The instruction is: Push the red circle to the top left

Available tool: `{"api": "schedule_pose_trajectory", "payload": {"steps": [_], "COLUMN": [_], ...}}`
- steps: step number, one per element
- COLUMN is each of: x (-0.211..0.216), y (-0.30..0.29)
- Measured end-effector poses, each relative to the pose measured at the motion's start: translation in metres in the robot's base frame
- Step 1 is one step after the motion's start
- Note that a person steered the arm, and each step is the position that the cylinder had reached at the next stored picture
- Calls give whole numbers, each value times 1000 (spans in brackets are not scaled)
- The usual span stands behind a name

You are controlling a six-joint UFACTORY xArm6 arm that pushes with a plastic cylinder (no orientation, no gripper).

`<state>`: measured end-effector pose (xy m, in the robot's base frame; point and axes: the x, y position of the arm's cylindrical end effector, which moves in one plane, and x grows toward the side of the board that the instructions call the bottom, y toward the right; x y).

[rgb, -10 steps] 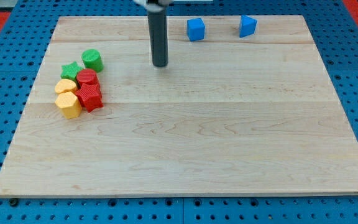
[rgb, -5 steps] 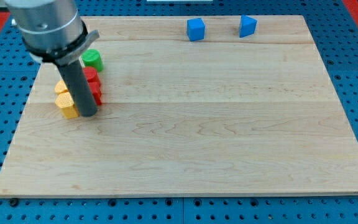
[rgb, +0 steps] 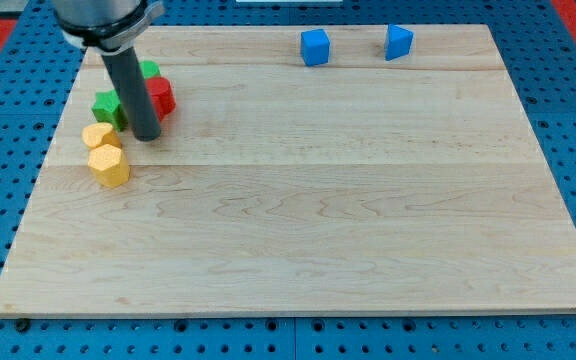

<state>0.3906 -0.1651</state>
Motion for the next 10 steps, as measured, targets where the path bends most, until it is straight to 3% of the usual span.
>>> {"api": "schedule_pose_trajectory", "payload": {"steps": [4,7,10], "x": [-64,-87,-123], "y": [44,4,4]}}
